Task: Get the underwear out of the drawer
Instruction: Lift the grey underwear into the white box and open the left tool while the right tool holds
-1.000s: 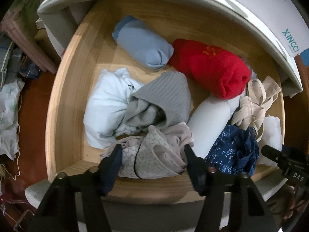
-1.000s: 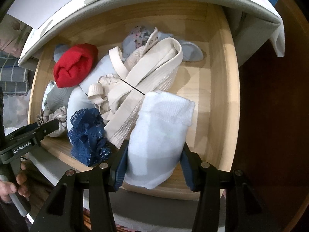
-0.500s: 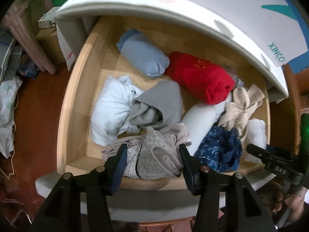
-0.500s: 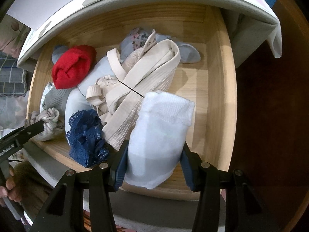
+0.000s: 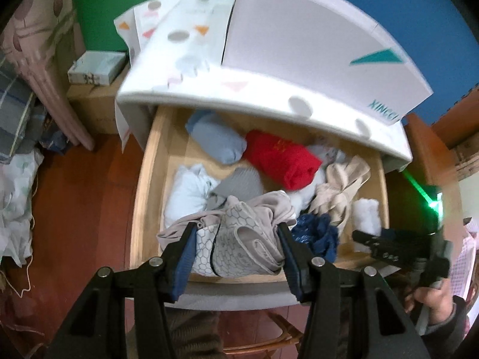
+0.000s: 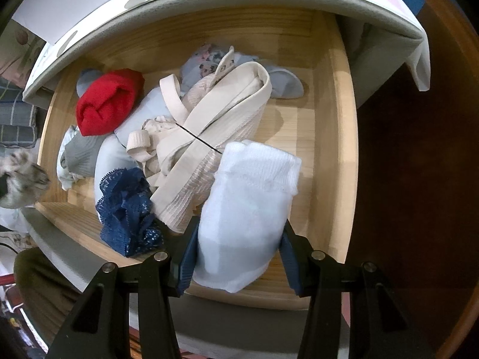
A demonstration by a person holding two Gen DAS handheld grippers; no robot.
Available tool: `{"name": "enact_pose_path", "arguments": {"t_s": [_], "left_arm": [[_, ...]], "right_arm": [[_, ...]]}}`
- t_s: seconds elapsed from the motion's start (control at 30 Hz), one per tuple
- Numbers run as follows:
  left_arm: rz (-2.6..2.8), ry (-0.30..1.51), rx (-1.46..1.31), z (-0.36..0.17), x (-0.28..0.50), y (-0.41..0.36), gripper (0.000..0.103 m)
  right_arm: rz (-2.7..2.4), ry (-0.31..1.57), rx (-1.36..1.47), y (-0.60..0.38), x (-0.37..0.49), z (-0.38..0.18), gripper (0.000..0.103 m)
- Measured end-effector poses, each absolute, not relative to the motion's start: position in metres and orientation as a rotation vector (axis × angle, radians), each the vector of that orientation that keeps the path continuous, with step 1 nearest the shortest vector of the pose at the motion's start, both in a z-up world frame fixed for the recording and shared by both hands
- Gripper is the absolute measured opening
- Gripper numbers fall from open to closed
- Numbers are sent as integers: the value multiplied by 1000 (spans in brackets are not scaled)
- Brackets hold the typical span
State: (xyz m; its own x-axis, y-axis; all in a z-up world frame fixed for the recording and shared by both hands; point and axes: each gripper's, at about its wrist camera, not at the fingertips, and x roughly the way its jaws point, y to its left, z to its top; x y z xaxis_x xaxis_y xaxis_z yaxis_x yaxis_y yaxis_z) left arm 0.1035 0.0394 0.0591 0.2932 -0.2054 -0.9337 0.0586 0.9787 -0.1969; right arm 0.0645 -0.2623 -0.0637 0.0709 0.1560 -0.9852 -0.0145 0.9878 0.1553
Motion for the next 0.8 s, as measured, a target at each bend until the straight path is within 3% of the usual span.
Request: {"name": "enact_pose_path", "arguments": {"t_s": [0.57, 0.8], "left_arm": [[-266, 968, -109, 226, 170, 29, 53], [-295, 934, -82, 244, 228, -1, 53]], "right_arm": [[127, 1500, 127, -268, 63, -63, 46], [127, 1495, 156, -272, 62, -63, 46]]}}
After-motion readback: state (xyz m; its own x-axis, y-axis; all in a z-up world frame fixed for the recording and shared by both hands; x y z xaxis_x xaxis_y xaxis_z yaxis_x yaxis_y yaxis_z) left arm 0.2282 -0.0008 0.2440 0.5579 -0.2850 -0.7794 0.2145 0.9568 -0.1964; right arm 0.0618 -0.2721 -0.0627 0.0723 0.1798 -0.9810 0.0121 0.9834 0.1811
